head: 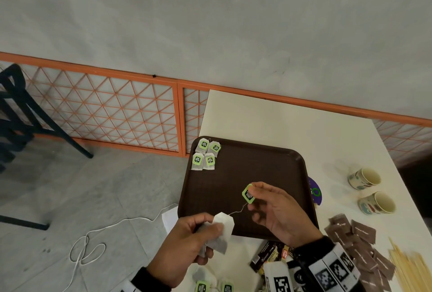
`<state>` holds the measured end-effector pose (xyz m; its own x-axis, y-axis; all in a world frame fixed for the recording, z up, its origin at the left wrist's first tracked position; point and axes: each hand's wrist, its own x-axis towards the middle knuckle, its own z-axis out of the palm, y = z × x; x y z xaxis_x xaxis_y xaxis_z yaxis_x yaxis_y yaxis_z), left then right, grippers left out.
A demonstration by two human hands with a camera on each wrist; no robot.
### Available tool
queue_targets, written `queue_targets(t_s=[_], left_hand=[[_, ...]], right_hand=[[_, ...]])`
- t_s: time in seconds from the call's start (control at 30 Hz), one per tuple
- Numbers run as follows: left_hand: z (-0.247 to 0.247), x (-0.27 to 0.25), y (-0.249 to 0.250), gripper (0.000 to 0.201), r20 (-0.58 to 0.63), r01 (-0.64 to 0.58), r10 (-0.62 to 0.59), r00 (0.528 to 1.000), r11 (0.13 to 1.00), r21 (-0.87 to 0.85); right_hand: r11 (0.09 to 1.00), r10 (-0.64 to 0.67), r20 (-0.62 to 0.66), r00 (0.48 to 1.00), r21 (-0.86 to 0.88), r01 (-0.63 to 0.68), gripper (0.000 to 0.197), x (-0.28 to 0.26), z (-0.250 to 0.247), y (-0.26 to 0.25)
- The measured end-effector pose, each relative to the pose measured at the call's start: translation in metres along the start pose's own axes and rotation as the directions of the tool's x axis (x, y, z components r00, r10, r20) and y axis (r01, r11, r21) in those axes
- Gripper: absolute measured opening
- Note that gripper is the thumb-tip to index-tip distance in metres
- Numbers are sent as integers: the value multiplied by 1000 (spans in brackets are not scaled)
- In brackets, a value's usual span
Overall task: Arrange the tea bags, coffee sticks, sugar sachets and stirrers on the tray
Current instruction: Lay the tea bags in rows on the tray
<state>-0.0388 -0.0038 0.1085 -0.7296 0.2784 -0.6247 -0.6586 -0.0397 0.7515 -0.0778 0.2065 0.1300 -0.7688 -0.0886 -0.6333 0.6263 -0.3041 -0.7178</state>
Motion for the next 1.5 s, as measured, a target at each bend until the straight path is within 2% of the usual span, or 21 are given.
queue_targets(t_s=[0.1, 0.17, 0.23, 0.33, 0.4, 0.47, 0.57, 0.67, 0.8, 0.9, 0.97, 1.1, 1.23, 1.37, 1.5], left_hand=[[-2, 0, -3, 17, -30, 0, 1, 1000, 1000, 21], [-2, 0, -5, 19, -31, -6, 7, 1000, 1000, 30], [-1, 1, -7, 22, -37, -21, 22, 999, 999, 24], [2, 3, -8, 26, -39, -37, 37, 999, 999, -15], [4, 2, -8, 31, -12, -42, 41, 999, 997, -62], [5, 2, -7, 35, 9, -44, 45, 999, 994, -96], [5, 2, -6, 34, 20, -56, 59, 998, 990, -126], [4, 4, -9, 33, -22, -95, 93, 995, 992, -84], [1, 11, -13, 25, -85, -84, 75, 994, 990, -110], [-5, 17, -12, 18, -111, -91, 76, 991, 986, -143], [-10, 23, -11, 16, -138, -108, 92, 986, 988, -108], [-23, 44, -13, 15, -242, -121, 110, 964, 992, -31], [-50, 61, -19, 13, -372, -48, 23, 928, 997, -56], [-71, 59, -29, 16, -306, 49, -76, 949, 994, -94], [-85, 54, -32, 25, -230, 67, -128, 965, 965, -255]], right_hand=[[996, -76, -78, 994, 38, 79, 14, -2, -4, -5], [992, -127, -79, 989, -6, 127, 15, -6, -4, -6], [970, -154, 29, 988, -187, 157, 17, -15, 1, -3], [866, -129, 212, 969, -453, 214, 14, -28, 15, 7], [804, -148, 239, 960, -536, 257, 13, -29, 22, 13], [791, -194, 208, 959, -544, 279, 11, -26, 26, 18], [800, -221, 143, 965, -540, 263, 21, -20, 28, 22], [797, -217, 84, 973, -560, 226, 26, -17, 29, 25], [806, -157, -28, 987, -582, 111, 29, -9, 30, 32], [877, -3, -12, 1000, -480, -3, 19, -4, 35, 38], [898, 7, 10, 1000, -439, -2, 12, 3, 40, 44], [867, -54, 2, 999, -496, 48, 9, 39, 44, 45], [870, -29, -102, 994, -493, -25, 7, 118, 46, 41], [877, 4, -191, 982, -472, -96, 12, 187, 54, 52], [848, 9, -248, 969, -512, -139, 15, 213, 61, 60]])
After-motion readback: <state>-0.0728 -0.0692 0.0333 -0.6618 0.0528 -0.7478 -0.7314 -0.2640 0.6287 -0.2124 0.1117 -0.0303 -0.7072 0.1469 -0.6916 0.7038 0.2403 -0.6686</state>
